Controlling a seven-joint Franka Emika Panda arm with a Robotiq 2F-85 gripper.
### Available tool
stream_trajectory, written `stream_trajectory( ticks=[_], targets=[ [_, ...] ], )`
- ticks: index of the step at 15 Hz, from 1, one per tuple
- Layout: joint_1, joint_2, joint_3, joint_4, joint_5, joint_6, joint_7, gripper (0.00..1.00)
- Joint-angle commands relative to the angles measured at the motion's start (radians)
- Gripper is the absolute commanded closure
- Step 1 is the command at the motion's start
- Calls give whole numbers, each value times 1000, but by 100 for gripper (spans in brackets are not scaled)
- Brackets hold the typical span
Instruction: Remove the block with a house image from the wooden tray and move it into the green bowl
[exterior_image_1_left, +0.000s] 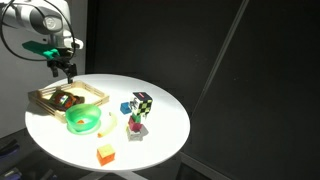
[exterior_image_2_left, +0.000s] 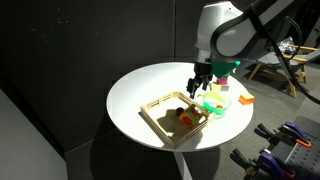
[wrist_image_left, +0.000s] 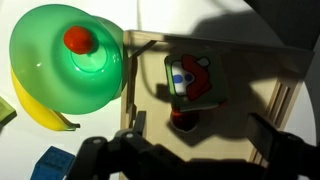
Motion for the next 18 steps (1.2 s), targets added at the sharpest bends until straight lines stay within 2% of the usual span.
stream_trajectory(
  ticks=[1,10,18],
  targets=[
    [4,25,-4,4,-12,53,-10,0],
    [8,85,-2,-2,-11,86,-73,0],
    [33,149,-29,-2,-87,167,-55,0]
  ],
)
